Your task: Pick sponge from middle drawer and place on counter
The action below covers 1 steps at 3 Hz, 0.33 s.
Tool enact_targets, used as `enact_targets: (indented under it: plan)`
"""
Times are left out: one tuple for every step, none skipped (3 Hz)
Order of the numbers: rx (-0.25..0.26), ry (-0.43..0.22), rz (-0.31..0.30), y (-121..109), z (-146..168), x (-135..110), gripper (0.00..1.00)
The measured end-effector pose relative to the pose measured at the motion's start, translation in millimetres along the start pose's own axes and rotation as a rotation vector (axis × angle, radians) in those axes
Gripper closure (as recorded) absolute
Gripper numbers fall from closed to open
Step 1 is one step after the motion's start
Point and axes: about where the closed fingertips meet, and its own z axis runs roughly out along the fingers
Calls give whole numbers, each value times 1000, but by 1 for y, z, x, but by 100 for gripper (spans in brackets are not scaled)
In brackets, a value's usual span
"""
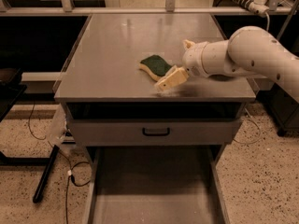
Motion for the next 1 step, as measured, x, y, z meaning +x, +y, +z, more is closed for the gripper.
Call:
enact_targets:
  plan:
    - [0, 0, 0, 0, 0, 0, 0]
